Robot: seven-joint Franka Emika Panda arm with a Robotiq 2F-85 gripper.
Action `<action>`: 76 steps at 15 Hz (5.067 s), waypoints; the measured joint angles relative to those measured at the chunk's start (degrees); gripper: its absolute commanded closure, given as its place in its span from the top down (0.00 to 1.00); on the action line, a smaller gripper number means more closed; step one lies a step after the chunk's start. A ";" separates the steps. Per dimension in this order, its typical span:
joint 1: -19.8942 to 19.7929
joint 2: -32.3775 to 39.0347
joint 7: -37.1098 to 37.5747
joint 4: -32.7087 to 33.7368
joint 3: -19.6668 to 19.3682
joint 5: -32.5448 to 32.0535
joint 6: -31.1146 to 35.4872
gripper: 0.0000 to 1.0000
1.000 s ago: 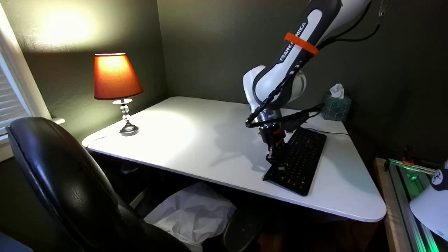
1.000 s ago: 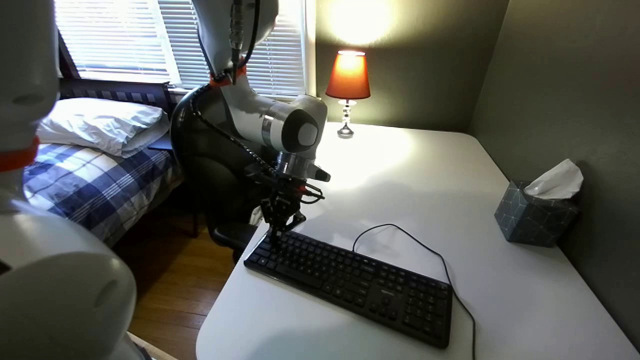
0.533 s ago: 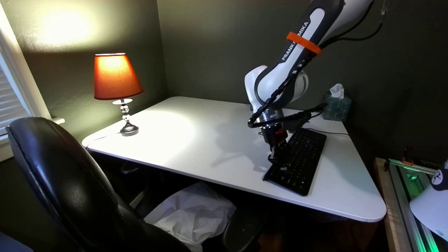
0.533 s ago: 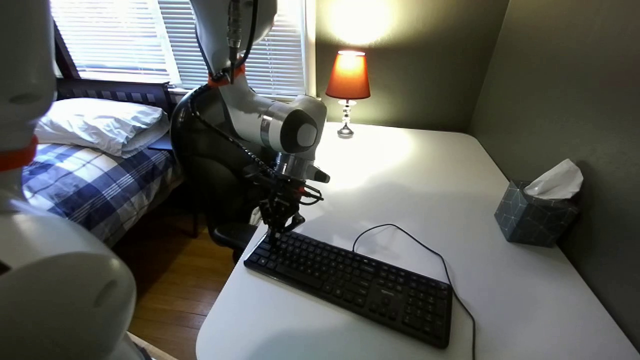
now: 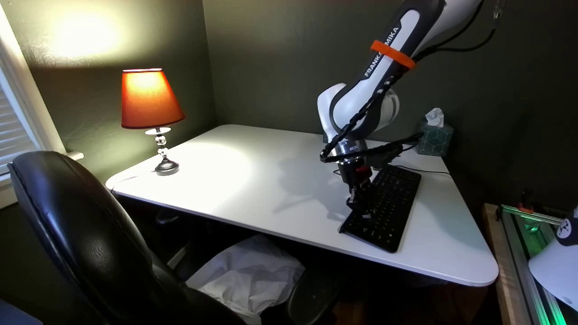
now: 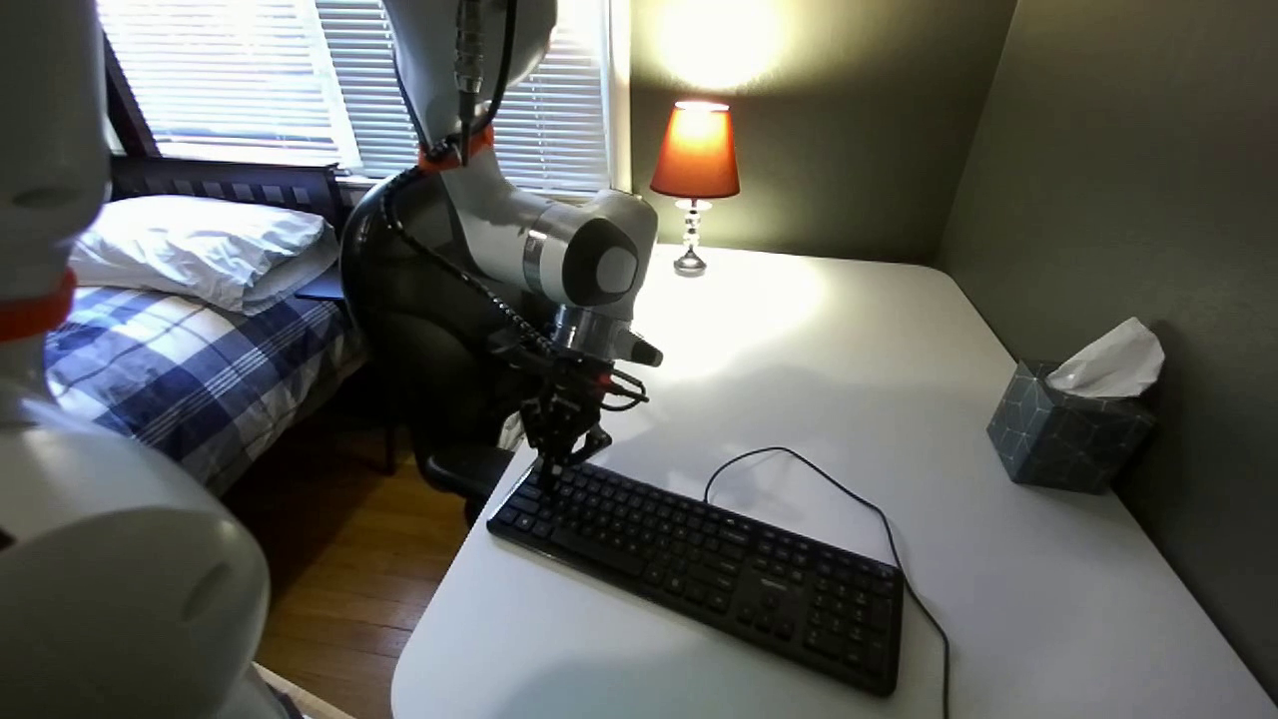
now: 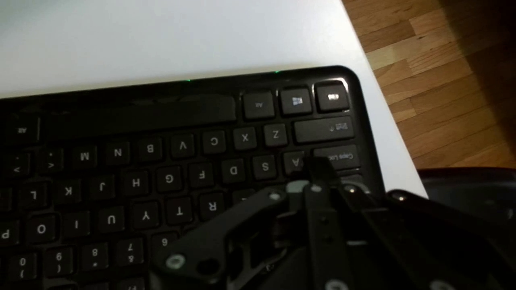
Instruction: Press one key on the black keyboard.
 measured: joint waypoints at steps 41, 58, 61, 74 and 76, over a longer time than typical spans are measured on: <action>-0.58 2.51 -2.33 3.36 0.10 0.60 -1.74 0.00; -0.68 -0.07 -2.34 1.47 0.18 0.76 -1.75 0.00; -0.66 -2.24 -2.34 0.16 0.29 0.76 -1.48 0.32; -0.26 -13.07 -2.30 -9.97 0.60 0.68 9.36 1.00; -0.26 -15.08 -2.27 -11.61 0.60 0.68 10.70 1.00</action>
